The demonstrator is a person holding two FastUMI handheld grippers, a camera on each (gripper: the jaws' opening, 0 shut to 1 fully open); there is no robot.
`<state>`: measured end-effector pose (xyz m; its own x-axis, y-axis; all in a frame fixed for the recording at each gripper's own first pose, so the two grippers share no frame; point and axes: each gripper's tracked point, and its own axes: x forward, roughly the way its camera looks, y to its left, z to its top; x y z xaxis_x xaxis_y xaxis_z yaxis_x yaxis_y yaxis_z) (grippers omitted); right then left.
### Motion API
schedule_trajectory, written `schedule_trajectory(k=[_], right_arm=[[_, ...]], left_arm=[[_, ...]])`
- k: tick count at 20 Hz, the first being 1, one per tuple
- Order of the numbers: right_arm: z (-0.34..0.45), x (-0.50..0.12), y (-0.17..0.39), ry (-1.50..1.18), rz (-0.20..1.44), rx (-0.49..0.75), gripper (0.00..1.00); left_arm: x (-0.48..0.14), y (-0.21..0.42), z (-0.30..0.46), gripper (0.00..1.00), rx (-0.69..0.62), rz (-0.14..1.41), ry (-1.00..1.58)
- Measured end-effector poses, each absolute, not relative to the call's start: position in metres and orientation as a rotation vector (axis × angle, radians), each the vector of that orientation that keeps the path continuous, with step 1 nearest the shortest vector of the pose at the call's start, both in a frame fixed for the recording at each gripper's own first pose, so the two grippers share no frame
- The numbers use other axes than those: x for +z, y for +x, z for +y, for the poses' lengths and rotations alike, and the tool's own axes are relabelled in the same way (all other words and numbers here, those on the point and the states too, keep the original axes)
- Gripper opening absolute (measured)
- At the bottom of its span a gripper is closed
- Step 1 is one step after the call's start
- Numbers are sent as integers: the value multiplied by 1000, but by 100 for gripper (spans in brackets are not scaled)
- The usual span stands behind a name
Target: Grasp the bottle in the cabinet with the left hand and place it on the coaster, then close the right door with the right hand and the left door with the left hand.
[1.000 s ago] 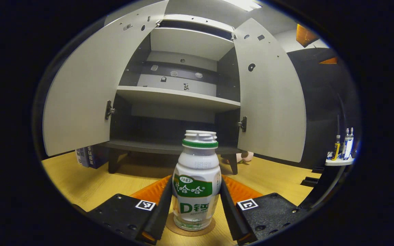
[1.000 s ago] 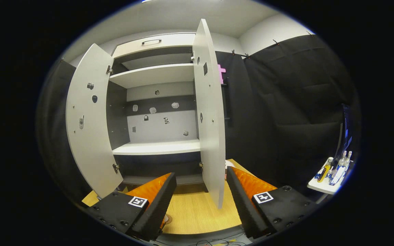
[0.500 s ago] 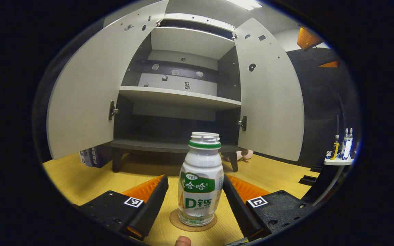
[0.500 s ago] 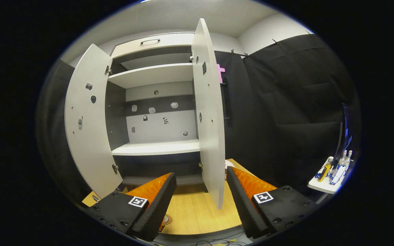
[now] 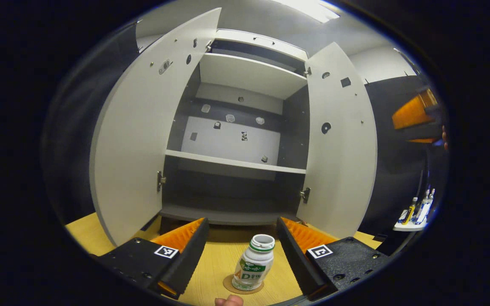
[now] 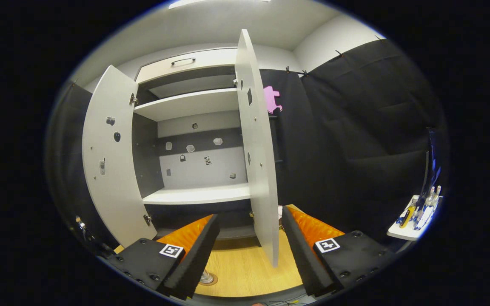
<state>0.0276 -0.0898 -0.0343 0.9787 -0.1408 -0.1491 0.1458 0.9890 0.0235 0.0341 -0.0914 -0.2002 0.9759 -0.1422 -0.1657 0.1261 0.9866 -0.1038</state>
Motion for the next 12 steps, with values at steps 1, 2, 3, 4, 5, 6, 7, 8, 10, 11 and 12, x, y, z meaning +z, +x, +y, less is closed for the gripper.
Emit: schedule_trajectory(k=[1, 2, 3, 4, 5, 6, 7, 8, 10, 11, 12], right_arm=[[-98, -28, 29, 37, 137, -148, 97], [-105, -21, 31, 37, 124, -144, 97], [-114, -13, 33, 32, 108, -140, 97], [-125, -5, 36, 19, 96, -146, 97], [-138, 2, 40, 1, 92, -155, 97], [-151, 8, 44, -13, 91, -162, 97], [-161, 17, 49, -19, 86, -156, 97], [-170, 25, 56, -18, 80, -145, 97], [-193, 36, 72, -28, 78, -149, 97], [-209, 39, 81, -36, 86, -170, 97], [-219, 44, 89, -36, 81, -174, 100]], left_arm=[[-185, 36, -86, 95, -108, 165, -98], [-171, 39, -82, 95, -82, 152, -95], [-158, 40, -79, 95, -63, 143, -87], [-149, 41, -78, 95, -47, 143, -82], [-142, 41, -77, 95, -27, 148, -80], [-135, 40, -79, 95, -14, 153, -79], [-129, 40, -81, 95, -4, 156, -76], [-123, 40, -82, 95, 9, 153, -70], [-113, 38, -86, 95, 41, 148, -49], [-110, 37, -88, 99, 61, 149, -38], [-106, 36, -90, 99, 78, 149, -31]])
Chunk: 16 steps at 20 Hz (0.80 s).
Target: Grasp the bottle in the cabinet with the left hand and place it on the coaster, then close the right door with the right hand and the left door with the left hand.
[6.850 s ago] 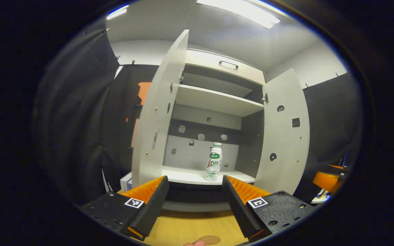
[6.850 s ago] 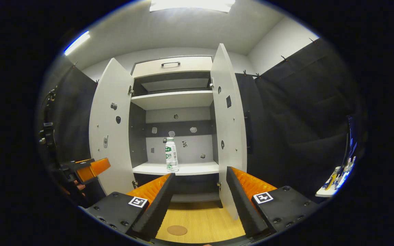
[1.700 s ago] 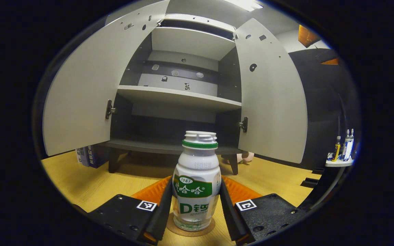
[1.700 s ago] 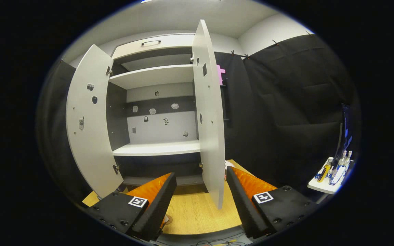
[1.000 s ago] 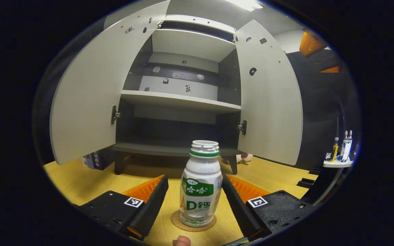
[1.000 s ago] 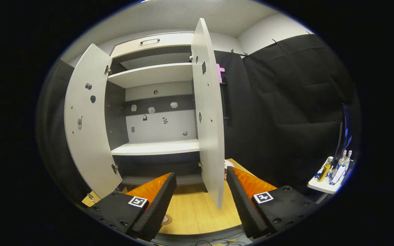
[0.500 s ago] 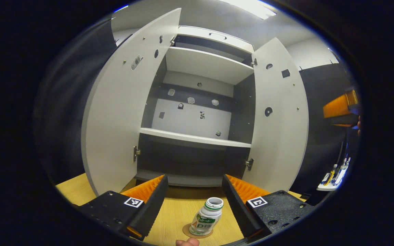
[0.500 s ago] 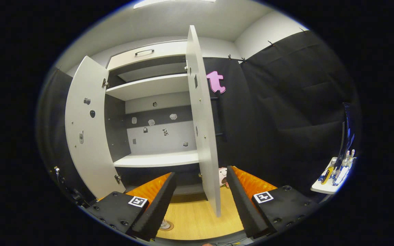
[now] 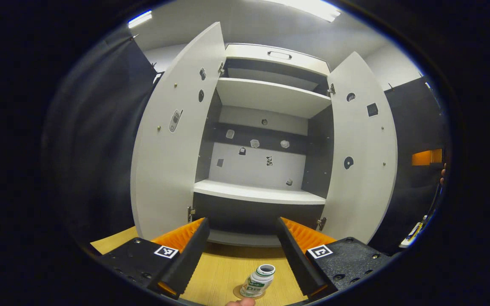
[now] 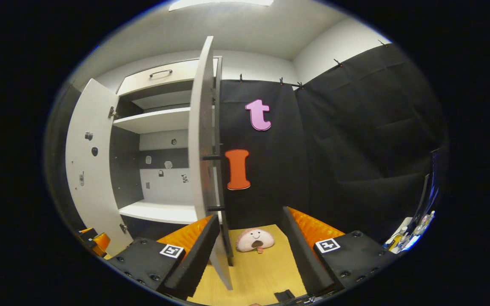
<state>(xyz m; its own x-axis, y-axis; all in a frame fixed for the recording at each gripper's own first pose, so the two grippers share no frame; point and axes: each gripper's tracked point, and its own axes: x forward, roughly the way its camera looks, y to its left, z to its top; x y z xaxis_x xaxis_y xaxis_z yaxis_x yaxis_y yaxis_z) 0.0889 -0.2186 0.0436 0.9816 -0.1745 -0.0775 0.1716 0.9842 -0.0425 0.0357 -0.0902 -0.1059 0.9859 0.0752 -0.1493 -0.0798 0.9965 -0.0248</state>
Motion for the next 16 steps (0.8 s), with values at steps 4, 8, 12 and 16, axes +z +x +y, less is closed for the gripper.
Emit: schedule_trajectory(k=[4, 8, 12, 16], right_arm=[[-242, 56, 126, -40, 69, -140, 97], [-257, 71, 163, -47, 35, -116, 97], [-254, 79, 184, -16, 26, -102, 97], [-247, 81, 192, -50, 12, -133, 97]], left_arm=[[-96, 32, -109, 95, 112, 156, -57], [-83, 36, -119, 95, 131, 146, -33], [-70, 44, -119, 95, 126, 106, -31], [-79, 55, -101, 95, 104, 127, -15]])
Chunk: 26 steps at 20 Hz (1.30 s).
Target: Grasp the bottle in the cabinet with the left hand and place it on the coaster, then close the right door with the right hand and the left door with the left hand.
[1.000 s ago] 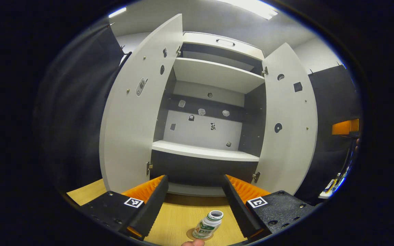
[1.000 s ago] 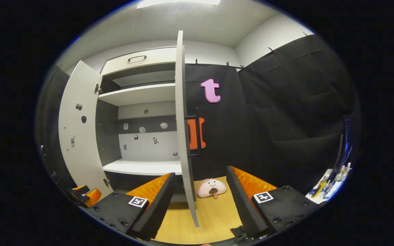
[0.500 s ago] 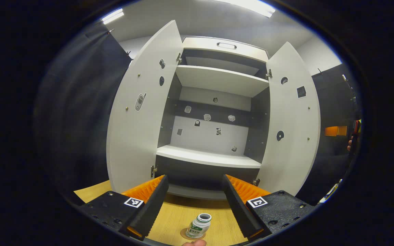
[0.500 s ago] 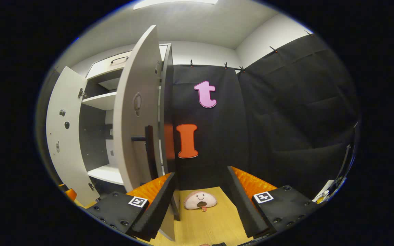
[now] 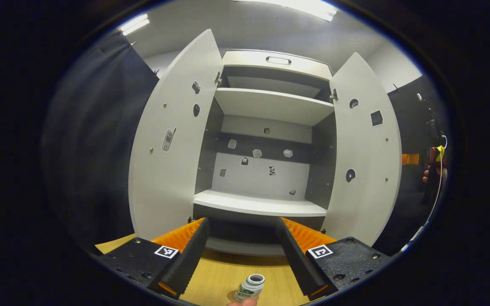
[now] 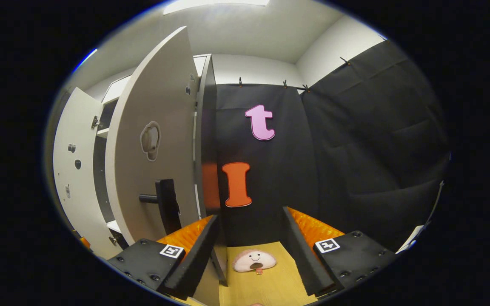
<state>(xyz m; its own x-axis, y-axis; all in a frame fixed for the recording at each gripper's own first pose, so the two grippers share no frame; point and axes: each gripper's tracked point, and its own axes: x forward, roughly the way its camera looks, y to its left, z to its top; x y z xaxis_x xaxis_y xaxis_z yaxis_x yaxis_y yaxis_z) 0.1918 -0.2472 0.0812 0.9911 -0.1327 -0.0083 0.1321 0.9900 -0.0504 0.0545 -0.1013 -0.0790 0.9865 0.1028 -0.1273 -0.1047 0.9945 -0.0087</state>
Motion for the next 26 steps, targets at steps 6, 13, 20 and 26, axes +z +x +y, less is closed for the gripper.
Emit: schedule_trajectory(k=[6, 13, 20, 26], right_arm=[[-242, 84, 188, -117, 0, -178, 94], [-178, 66, 186, -86, 40, -101, 93], [-112, 56, 201, -83, 35, -40, 84], [-58, 42, 212, -37, 60, 61, 87]], left_arm=[[-85, 61, -77, 95, 70, 133, 34], [-86, 61, -69, 95, 19, 122, 34], [-85, 44, -37, 95, 44, 124, 53], [-79, 29, -14, 95, 95, 116, 57]])
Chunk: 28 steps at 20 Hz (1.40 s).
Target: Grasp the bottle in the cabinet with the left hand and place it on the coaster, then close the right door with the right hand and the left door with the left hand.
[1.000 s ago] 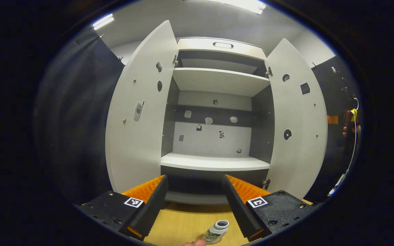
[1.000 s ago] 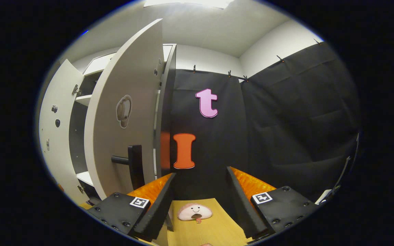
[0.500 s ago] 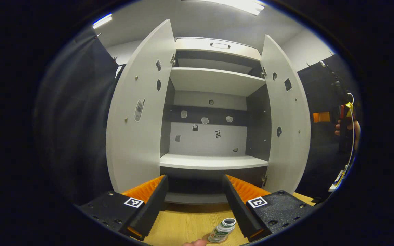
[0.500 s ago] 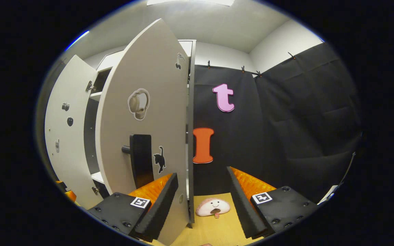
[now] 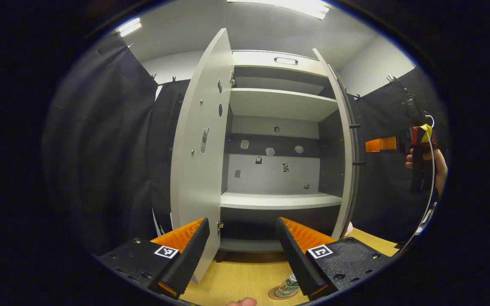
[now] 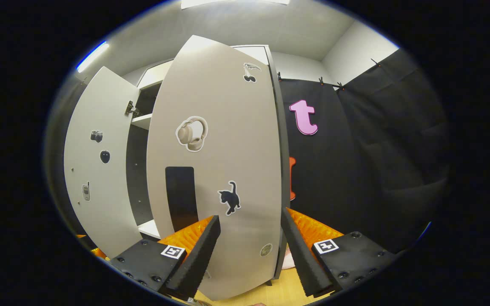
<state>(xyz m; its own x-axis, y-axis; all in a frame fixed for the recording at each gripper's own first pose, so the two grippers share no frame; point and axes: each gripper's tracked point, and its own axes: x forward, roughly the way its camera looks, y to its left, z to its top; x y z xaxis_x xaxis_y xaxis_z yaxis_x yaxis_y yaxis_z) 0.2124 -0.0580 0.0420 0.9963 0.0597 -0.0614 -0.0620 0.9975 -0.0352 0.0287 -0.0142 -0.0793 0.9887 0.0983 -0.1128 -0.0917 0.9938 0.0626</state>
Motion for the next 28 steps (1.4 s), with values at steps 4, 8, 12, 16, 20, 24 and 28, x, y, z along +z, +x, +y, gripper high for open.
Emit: schedule_trajectory(k=[4, 8, 12, 16, 20, 24, 28], right_arm=[[-43, 39, 203, -41, 65, 105, 87], [-33, 34, 211, -41, 81, 127, 87], [-22, 25, 219, -22, 111, 159, 87], [-9, 19, 233, -18, 116, 184, 87], [-4, 17, 241, -14, 122, 192, 95], [2, 15, 250, -12, 137, 194, 95], [5, 14, 256, -10, 130, 178, 95]], left_arm=[[-80, 25, -6, 95, 119, 122, 61], [-83, 22, -4, 95, 124, 129, 54], [-84, 22, 1, 95, 142, 130, 49], [-82, 21, 20, 95, 185, 129, 57], [-70, 21, 45, 95, 232, 109, 68], [-54, 11, 75, 95, 316, 84, 53], [-48, -4, 111, 95, 415, 71, 64]])
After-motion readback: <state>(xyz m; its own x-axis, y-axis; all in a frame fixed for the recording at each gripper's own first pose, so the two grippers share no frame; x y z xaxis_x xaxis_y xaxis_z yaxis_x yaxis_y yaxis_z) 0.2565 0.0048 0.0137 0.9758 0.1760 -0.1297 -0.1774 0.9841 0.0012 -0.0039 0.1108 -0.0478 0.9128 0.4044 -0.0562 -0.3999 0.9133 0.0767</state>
